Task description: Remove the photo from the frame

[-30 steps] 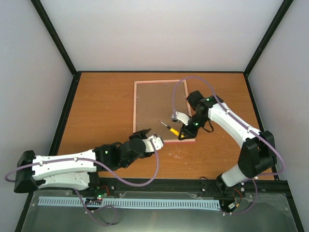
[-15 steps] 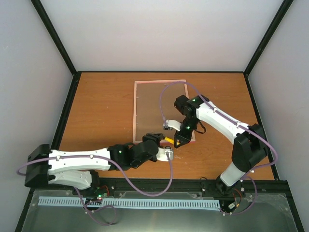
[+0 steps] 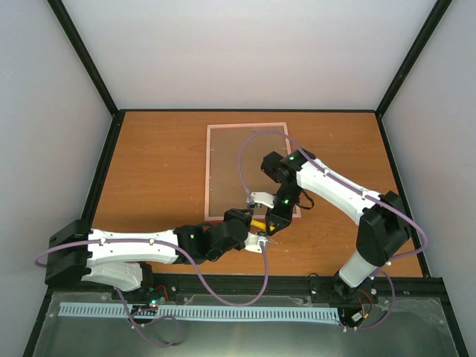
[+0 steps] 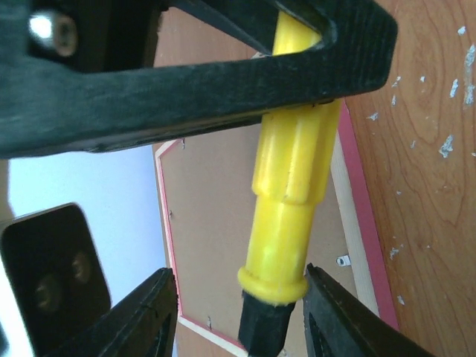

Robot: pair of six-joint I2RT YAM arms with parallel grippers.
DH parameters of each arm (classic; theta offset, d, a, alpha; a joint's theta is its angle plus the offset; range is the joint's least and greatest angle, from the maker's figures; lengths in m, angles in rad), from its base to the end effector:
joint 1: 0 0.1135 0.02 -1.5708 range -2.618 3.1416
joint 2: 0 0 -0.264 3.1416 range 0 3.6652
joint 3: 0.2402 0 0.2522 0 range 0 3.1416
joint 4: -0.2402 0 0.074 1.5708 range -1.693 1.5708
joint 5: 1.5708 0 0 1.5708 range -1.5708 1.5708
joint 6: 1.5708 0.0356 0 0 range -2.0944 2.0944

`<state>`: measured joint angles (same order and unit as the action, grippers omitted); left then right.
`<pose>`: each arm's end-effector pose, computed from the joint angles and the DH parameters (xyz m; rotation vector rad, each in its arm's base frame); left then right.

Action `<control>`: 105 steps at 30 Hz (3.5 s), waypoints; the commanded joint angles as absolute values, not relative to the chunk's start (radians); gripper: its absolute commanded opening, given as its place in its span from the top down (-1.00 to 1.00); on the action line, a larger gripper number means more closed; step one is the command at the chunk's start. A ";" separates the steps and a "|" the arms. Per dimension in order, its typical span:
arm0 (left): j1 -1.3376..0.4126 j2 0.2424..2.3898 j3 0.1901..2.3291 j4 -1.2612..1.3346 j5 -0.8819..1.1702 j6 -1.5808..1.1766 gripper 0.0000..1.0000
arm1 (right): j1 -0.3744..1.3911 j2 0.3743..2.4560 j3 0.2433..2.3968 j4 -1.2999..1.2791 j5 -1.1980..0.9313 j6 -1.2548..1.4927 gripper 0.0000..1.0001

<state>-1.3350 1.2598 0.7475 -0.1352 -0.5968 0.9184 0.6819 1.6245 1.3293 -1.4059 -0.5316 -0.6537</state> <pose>0.0813 -0.2526 0.2347 1.7550 1.1902 0.4151 0.2001 0.1857 0.2595 1.7573 -2.3114 -0.7876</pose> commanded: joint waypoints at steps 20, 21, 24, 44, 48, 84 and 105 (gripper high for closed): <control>-1.223 1.238 0.808 -0.003 -0.458 0.494 0.91 | 0.603 1.525 1.529 -1.466 -0.703 -0.679 -0.59; -1.220 1.229 0.809 0.018 -0.437 0.463 0.91 | 0.579 1.523 1.549 -1.464 -0.737 -0.678 -0.60; -1.212 1.218 0.824 0.056 -0.394 0.359 0.91 | 0.524 1.510 1.576 -1.411 -0.805 -0.645 -0.61; -1.201 1.211 0.807 0.163 -0.376 0.103 0.95 | 0.482 1.429 1.527 -1.312 -0.840 -0.626 -0.23; -1.201 1.206 0.804 0.156 -0.375 0.099 0.95 | 0.482 1.414 1.524 -1.305 -0.823 -0.616 -0.13; -0.872 1.252 0.755 -0.279 -0.323 -0.720 -0.55 | 0.193 1.330 1.091 -0.761 -0.817 -0.345 0.94; -0.519 1.577 0.730 -0.169 -0.067 -0.768 0.12 | 0.140 1.284 0.936 -0.641 -0.859 -0.333 0.94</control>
